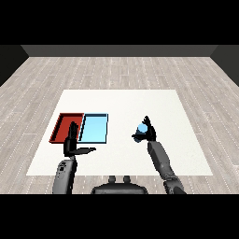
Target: Pick the blue can and put it in the blue box
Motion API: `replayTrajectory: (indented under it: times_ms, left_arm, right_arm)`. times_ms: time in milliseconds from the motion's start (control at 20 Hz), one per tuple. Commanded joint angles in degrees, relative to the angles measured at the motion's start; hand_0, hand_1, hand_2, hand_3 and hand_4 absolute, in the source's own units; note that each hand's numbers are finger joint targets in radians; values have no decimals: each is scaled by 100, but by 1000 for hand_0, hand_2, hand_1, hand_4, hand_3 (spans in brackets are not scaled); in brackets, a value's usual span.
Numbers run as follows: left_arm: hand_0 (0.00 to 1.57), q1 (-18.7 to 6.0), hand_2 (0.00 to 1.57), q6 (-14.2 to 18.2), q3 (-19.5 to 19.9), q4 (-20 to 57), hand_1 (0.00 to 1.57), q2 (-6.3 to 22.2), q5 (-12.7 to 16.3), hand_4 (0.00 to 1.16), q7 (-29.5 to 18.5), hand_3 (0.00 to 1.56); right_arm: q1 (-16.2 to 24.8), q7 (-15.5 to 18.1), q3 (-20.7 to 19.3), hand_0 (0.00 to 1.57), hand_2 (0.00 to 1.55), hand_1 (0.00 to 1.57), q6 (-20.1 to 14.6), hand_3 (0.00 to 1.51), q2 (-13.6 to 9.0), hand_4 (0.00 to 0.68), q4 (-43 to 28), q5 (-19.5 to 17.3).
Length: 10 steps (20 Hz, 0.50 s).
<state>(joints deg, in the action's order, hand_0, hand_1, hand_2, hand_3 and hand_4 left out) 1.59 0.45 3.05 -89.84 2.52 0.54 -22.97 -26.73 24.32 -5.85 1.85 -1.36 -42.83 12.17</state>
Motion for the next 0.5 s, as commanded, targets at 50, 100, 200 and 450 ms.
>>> replayTrajectory:
  times_ms: [50,100,200,450]
  left_arm:
    - [0,-74,0,21,-14,-59,0,13,-12,0,167,0]
    - [0,-287,0,-41,86,121,0,62,71,0,74,0]
    - [0,-51,0,-251,154,63,0,137,251,0,-2,0]
    - [0,-342,0,47,-2,-54,0,31,2,0,379,0]
  right_arm:
    - [-118,51,-62,880,1082,880,-526,946,83,0,213,-147]
    - [-471,208,-170,1065,1233,1065,-578,1179,-73,0,776,-255]
    - [-440,14,-107,1463,1446,1463,-830,1423,14,469,829,-341]
    - [-61,-352,195,1461,1455,1461,-1056,1438,130,543,28,-213]
